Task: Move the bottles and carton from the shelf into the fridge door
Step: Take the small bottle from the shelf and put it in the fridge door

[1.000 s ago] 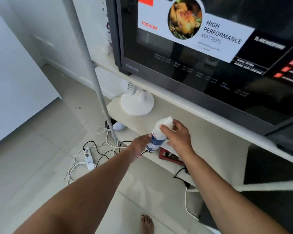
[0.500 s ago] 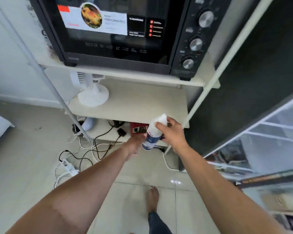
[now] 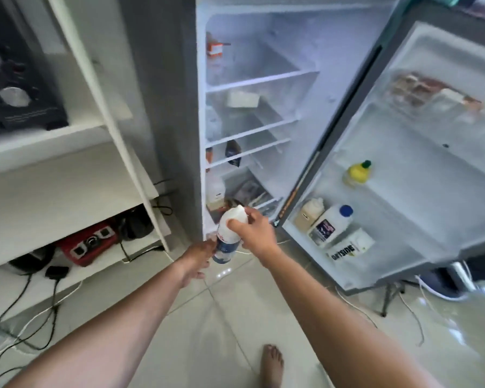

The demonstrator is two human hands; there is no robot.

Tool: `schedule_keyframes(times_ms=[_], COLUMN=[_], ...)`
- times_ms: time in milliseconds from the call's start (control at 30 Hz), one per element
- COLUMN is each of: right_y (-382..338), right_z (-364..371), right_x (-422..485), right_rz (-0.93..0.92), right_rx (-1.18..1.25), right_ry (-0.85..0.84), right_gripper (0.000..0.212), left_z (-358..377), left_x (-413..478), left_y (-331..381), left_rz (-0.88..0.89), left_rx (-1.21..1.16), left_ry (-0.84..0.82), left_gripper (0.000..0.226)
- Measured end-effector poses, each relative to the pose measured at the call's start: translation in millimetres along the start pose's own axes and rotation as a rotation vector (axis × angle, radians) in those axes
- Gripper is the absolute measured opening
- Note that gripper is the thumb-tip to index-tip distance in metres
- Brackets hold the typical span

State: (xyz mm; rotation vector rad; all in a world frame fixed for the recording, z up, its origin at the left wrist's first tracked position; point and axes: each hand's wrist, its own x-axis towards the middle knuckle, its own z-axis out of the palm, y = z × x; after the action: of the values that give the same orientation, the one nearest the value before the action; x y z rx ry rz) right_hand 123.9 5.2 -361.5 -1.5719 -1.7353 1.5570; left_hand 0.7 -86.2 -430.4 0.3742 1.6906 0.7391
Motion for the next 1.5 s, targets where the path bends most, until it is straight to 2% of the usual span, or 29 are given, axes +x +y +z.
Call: schedule_keyframes(times_ms=[233, 467, 700, 867, 1033, 1133, 1267, 1367, 1433, 1500], right_y=[76, 169, 249, 284, 313, 323, 336, 346, 353, 356], right_z=[-146, -287, -364, -368, -366, -371, -382, -391, -397, -400], right_x=[26, 34, 33, 45, 76, 95, 117, 132, 143, 150], right_rz=[0.123, 0.257, 0.271, 0.237, 0.191, 0.192, 0.258, 0.368, 0.433, 0.449], right_rx=[0.071, 0.122, 0.145, 0.194, 0.176, 0.158, 0.141, 0.132, 0.07, 0.027], right_ry=[0.183, 0.374, 0.568, 0.634, 0.614, 0.595, 0.611, 0.53, 0.465, 0.446], right_gripper=[0.052, 0.063, 0.049, 0.05, 0.044, 0.035, 0.011, 0.017, 0.042, 0.048], left_z=[153, 325, 447, 489, 505, 507, 511, 514, 516, 518], left_x=[44, 89, 115, 139, 168, 181, 197, 212, 222, 230], left_y=[51, 83, 93, 97, 90, 86, 81, 82, 83, 82], left_rz=[-0.044, -0.09, -0.116, -0.086, -0.03, 0.0, 0.012, 0.05, 0.077, 0.096], left_rx=[0.18, 0.353, 0.321, 0.251, 0.243, 0.296, 0.382, 0.464, 0.506, 0.546], left_ry=[-0.257, -0.415, -0.523, -0.502, -0.455, -0.457, -0.458, -0.463, -0.459, -0.45], left_gripper=[0.043, 0.05, 0.035, 0.035, 0.038, 0.047, 0.052, 0.052, 0.049, 0.048])
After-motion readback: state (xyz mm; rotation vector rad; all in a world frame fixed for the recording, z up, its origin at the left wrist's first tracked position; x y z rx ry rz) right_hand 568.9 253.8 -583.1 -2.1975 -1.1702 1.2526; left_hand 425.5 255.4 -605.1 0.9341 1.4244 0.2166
